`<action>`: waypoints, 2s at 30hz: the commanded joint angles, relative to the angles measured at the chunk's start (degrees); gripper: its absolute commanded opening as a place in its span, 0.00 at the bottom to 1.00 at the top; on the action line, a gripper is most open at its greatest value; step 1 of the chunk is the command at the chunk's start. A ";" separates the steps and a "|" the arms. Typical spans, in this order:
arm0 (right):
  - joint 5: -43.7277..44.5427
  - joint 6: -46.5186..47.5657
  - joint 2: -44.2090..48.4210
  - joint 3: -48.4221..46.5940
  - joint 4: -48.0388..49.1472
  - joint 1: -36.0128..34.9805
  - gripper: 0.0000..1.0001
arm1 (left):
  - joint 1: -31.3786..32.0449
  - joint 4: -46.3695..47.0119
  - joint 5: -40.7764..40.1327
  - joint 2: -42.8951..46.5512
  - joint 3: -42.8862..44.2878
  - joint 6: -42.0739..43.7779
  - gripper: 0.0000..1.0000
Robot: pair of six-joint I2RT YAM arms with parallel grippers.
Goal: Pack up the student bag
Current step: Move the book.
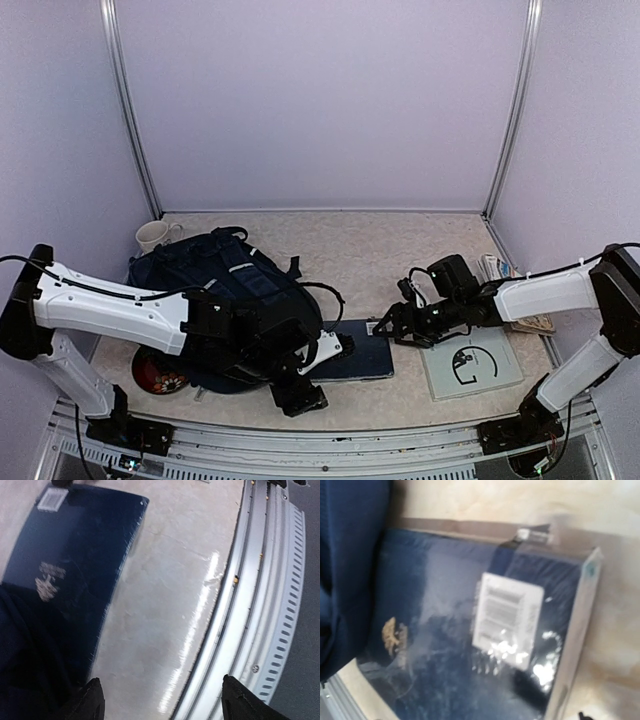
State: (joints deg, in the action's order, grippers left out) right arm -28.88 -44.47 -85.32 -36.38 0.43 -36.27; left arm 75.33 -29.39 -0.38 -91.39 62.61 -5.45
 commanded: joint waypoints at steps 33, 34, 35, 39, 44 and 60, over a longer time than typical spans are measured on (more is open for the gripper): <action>-4.69 2.84 -5.79 -2.88 1.86 -3.10 0.79 | -13.32 12.80 13.98 -8.41 -7.37 -16.26 0.80; -6.15 2.21 -5.63 -2.98 2.92 -3.49 0.79 | -12.71 12.61 15.02 -9.37 -6.39 -16.07 0.79; -7.82 1.59 -4.98 -3.08 4.02 -3.80 0.79 | -11.91 12.71 15.50 -10.09 -5.51 -15.92 0.79; -12.15 -1.03 0.45 -2.83 6.15 -3.98 0.79 | -9.63 13.67 17.35 -12.45 -1.30 -12.89 0.79; -4.44 0.24 12.01 -3.78 -5.88 -3.89 0.80 | -7.49 14.04 20.60 -17.78 7.72 -10.42 0.79; 12.06 -0.49 28.72 4.90 -32.30 -0.32 0.87 | -7.35 11.30 27.62 -32.79 28.83 -5.01 0.78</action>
State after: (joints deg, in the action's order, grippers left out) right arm -10.17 -44.47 -56.51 -31.57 -26.92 -36.77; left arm 67.70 -34.04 25.06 -121.16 86.30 -16.34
